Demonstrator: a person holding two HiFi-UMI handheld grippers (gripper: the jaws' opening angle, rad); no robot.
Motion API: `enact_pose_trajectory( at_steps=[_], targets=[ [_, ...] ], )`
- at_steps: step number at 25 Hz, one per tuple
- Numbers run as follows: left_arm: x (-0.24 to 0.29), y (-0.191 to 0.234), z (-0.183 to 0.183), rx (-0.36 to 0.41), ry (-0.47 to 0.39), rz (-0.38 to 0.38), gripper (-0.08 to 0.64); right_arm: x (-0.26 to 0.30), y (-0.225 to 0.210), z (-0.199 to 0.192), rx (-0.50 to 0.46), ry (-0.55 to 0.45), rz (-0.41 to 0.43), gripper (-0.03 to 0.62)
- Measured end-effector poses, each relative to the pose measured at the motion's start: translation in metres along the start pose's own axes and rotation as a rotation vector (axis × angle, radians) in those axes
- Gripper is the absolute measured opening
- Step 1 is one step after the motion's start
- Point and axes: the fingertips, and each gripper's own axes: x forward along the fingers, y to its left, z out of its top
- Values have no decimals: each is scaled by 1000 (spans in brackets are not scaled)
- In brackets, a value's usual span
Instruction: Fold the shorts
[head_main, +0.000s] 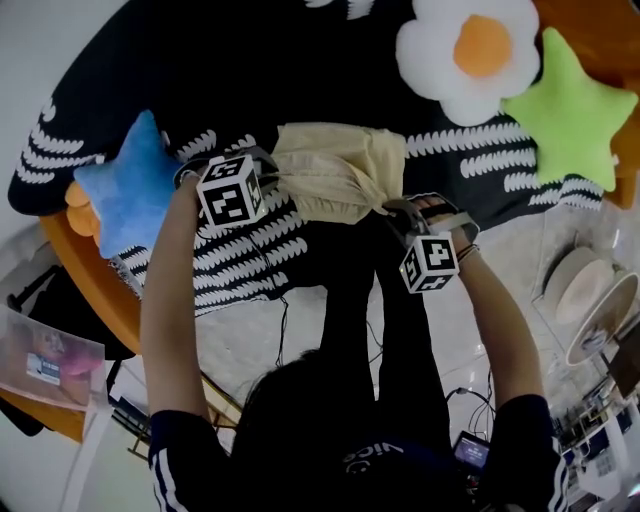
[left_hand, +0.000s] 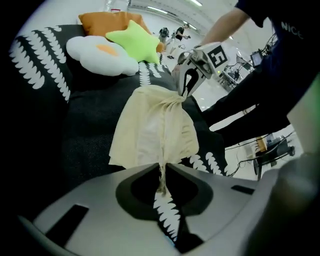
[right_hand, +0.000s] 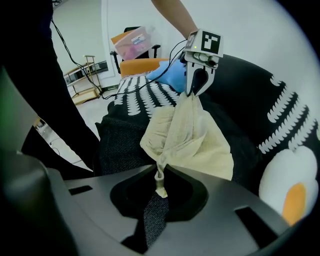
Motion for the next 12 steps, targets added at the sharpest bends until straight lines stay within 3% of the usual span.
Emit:
enact_pose_trajectory(
  at_steps=[4,8,10,12],
  targets=[
    [-9,-28,-3,18,3,-1,43,-8,7,4,-87,3,-32,45],
    [10,-57,-18,45,31,119,82,-1,31,-7,-297,49,-55,49],
    [20,-70,-25,-30,6,162,124,5,39,-17,-354,71,-56,66],
    [26,-81,-30,-155,-40,182,127,9,41,-26,-357,89,-56,94]
  ],
)
